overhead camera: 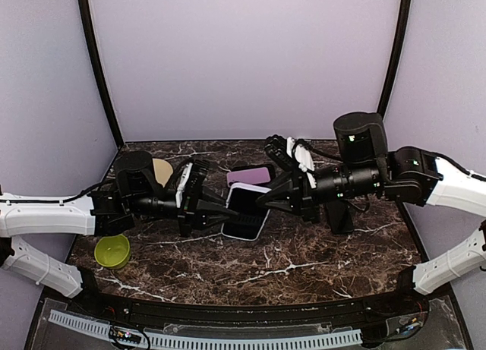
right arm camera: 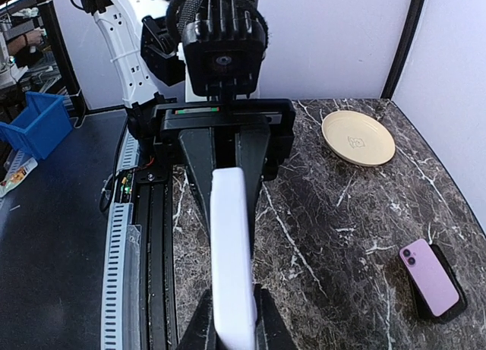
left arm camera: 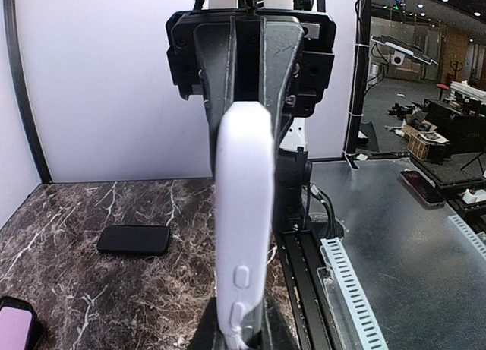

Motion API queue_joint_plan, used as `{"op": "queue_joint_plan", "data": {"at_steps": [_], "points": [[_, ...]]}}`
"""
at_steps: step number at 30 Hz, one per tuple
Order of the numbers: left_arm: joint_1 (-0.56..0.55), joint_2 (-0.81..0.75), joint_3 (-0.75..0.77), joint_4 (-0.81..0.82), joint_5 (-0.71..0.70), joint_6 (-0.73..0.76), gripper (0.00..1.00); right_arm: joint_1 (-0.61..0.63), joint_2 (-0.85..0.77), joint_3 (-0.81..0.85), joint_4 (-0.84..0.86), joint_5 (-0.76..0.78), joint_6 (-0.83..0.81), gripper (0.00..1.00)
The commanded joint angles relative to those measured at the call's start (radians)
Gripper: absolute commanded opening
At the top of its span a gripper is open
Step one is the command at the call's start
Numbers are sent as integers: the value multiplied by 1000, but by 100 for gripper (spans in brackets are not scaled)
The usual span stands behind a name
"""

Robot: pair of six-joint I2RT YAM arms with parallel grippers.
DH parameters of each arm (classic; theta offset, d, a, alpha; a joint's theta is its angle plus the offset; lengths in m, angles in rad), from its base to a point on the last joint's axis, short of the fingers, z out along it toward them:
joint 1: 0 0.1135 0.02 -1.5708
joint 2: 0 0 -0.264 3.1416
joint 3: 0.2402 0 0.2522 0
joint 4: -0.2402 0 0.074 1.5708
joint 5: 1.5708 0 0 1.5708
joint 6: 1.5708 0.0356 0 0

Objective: Put the phone into the phone case
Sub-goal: Press the top corners of the phone case, then pass from the left arm to the right

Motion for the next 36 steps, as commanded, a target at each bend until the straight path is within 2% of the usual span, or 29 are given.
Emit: {"op": "queue_joint_plan", "data": {"at_steps": [1,2,4,8,12,17,20,22,27,29,31,33,36], "points": [[-4,-37,4,94,9,-18,0,-12,8,7,60,9,12,2],[-5,-38,1,103,11,-29,0,-12,6,5,60,15,13,13],[-3,-45,-7,143,10,-66,0,-12,-2,-8,75,28,14,27],[11,-76,-57,288,6,-165,0,-18,-23,-63,144,15,37,34],[16,-74,-76,344,13,-215,0,-21,-24,-104,214,-16,68,34],[26,-70,-100,433,22,-295,0,-21,-16,-139,281,-34,94,27],[27,-64,-101,450,29,-307,0,-24,-3,-136,295,-40,105,14],[28,-59,-100,452,33,-314,0,-29,4,-127,295,-50,112,0],[28,-56,-99,451,32,-315,0,-37,9,-130,308,-72,114,2],[27,-54,-99,452,31,-316,0,-38,11,-138,322,-67,132,12],[28,-51,-99,453,31,-318,0,-38,15,-143,339,-72,149,19],[28,-48,-99,454,33,-319,0,-38,21,-143,349,-71,162,19],[27,-41,-98,455,38,-325,0,-41,26,-143,365,-72,173,14]]}}
